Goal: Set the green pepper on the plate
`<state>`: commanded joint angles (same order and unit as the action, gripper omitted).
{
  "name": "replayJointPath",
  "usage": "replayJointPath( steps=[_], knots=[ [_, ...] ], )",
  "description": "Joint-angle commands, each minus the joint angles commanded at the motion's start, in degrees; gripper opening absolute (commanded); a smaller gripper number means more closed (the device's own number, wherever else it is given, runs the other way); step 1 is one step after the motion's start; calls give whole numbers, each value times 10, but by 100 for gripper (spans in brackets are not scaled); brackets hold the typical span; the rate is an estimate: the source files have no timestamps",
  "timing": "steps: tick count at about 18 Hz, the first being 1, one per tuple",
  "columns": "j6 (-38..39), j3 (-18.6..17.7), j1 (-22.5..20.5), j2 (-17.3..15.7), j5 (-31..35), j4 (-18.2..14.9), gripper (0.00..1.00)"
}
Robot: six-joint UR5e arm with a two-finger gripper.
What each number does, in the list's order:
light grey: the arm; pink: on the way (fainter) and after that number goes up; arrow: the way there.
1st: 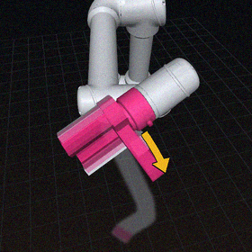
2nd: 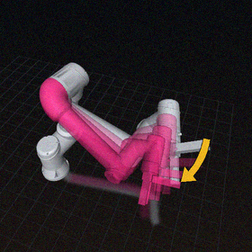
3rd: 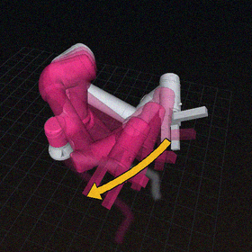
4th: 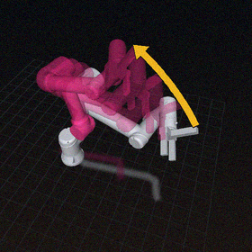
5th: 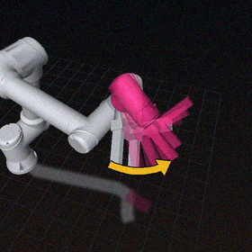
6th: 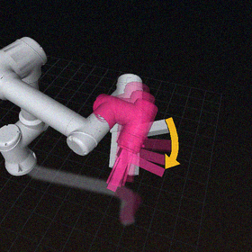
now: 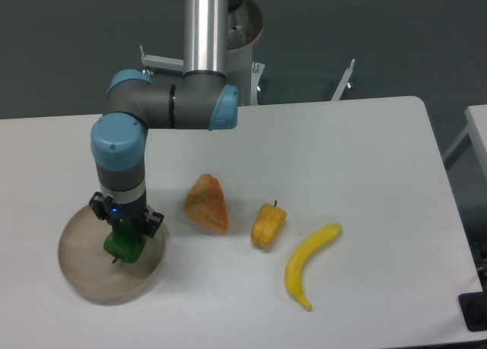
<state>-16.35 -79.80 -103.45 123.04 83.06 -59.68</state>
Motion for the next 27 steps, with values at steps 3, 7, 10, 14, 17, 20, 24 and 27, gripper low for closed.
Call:
replayJointPath(
  steps=[3, 7, 10, 14, 17, 20, 24, 27],
  knots=[
    [1, 0, 4, 5, 0, 0, 27],
    [0, 0, 4, 5, 1, 1, 31],
    [0, 0, 4, 8, 1, 1, 31],
    [0, 0, 4, 9, 1, 1, 31],
    [-1, 0, 4, 10, 1, 2, 35],
    [-2, 0, 4, 7, 1, 1, 68],
    [-6, 1, 4, -2, 1, 1, 98],
    [-14, 1, 0, -13, 1, 1, 100]
  ],
)
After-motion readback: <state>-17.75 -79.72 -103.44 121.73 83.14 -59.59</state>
